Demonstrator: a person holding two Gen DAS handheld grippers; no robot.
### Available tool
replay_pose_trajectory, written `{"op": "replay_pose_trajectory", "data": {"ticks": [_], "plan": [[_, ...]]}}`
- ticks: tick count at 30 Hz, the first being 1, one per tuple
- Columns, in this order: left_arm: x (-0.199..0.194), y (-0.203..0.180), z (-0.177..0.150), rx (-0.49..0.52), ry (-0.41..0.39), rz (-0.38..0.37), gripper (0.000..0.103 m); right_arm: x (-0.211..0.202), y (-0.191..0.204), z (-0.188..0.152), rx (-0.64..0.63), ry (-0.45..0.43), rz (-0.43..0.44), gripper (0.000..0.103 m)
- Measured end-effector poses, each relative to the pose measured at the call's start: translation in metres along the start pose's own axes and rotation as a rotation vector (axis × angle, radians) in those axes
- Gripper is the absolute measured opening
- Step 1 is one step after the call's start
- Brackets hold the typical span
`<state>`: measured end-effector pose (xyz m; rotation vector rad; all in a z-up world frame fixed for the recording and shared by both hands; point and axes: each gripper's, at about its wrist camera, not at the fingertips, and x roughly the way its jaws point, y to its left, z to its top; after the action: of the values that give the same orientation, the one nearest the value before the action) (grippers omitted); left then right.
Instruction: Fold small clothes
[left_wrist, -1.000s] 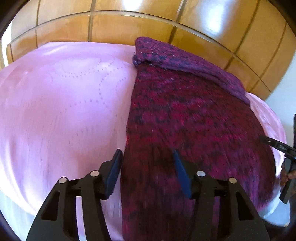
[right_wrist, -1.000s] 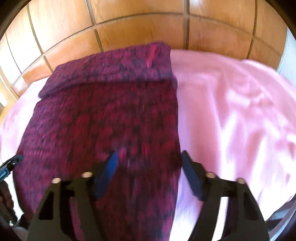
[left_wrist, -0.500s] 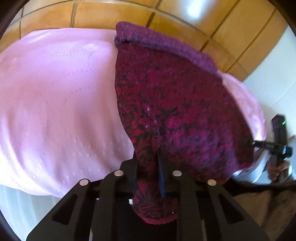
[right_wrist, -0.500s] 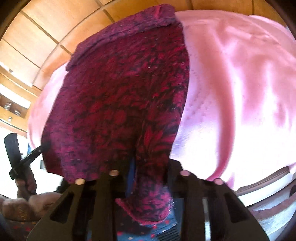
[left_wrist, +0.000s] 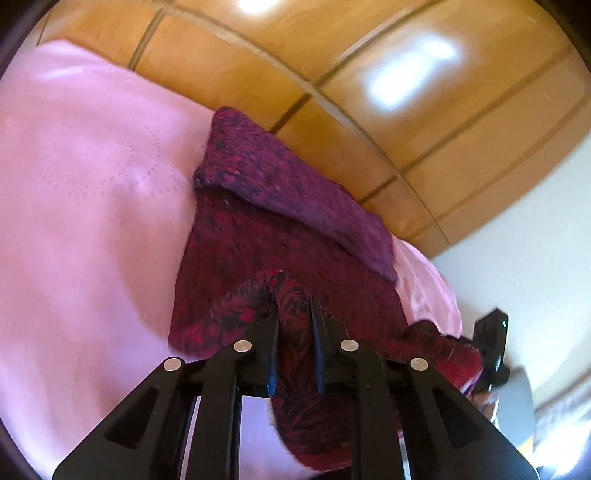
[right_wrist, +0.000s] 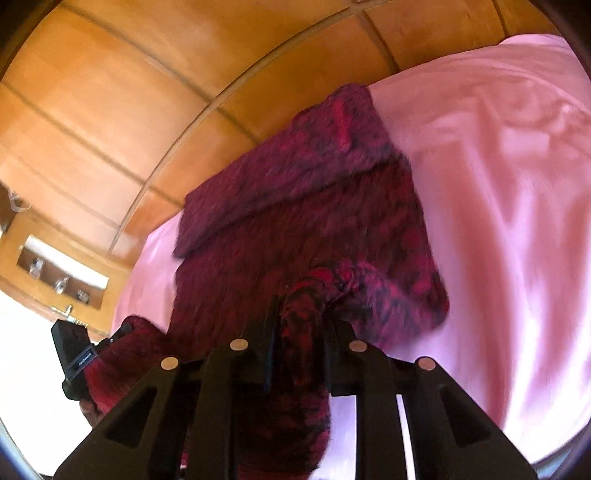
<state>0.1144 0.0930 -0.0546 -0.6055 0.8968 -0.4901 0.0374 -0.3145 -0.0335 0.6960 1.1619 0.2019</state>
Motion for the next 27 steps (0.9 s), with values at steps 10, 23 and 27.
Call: {"op": "replay_pose_trajectory", "data": {"ticks": [10, 23, 27], "plan": [[0.051, 0.028, 0.059, -0.184, 0.044, 0.001, 0.042, 0.036, -0.018, 0.043, 0.076, 0.016, -0.057, 0.036], [-0.002, 0.059, 0.025, -0.067, -0.066, 0.082, 0.078, -0.033, -0.034, 0.036, 0.092, -0.125, 0.029, 0.097], [0.014, 0.055, 0.0, 0.018, 0.018, 0.099, 0.078, -0.034, -0.039, 0.009, -0.014, -0.069, -0.065, 0.094]]}}
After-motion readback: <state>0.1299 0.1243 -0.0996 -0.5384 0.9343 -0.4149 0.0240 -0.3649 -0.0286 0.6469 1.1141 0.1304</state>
